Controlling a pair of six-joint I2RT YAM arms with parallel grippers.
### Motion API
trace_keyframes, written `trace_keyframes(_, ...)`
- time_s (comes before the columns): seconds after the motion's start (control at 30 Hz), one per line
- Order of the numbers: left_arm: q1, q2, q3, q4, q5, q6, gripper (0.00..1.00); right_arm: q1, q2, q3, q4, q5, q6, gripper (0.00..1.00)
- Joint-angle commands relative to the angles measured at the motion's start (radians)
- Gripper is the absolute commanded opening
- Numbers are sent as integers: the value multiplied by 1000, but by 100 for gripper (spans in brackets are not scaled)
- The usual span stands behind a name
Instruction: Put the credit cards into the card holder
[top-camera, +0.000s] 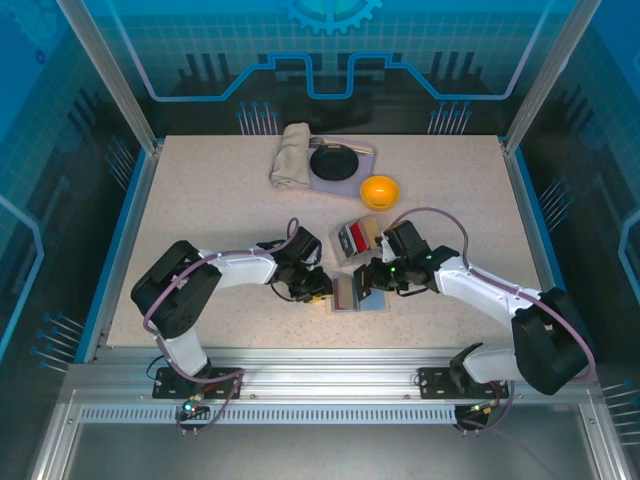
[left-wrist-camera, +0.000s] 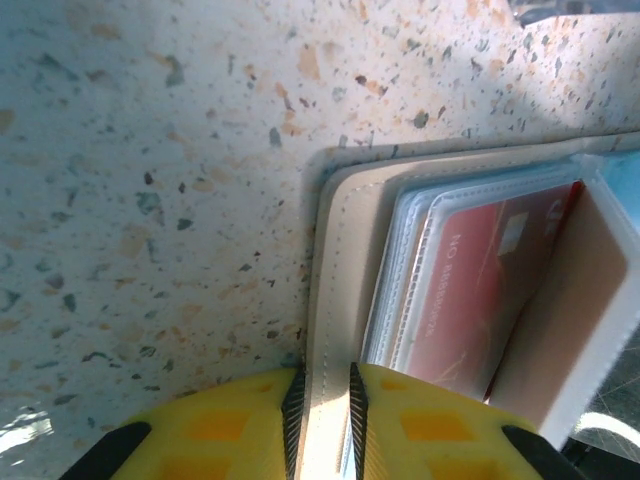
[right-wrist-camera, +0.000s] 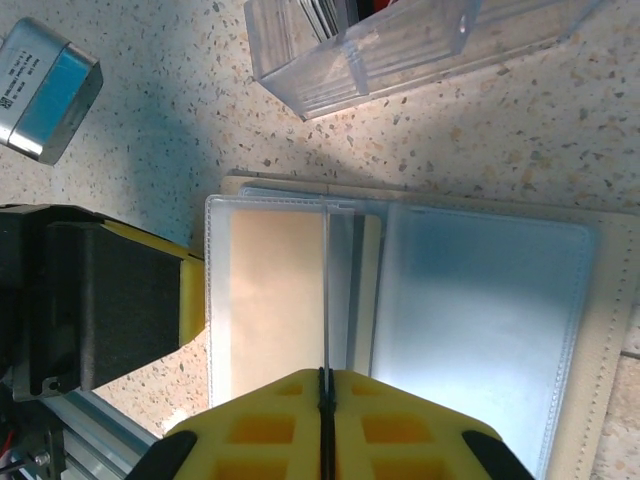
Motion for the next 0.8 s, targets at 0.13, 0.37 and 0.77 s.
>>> trace_keyframes(0.13,-19,-8,-23,11,-56,20,22,-33,-12,-35,15,-1,3,8)
trace_keyframes(0.37,-18,-116,-90,44,-133,-8,30,-78,9,-111,145,-105,32,8)
trace_keyframes(0.77,-18,-160,-111,129,-128,-13,49,-22,103,-64,90,2,4,7)
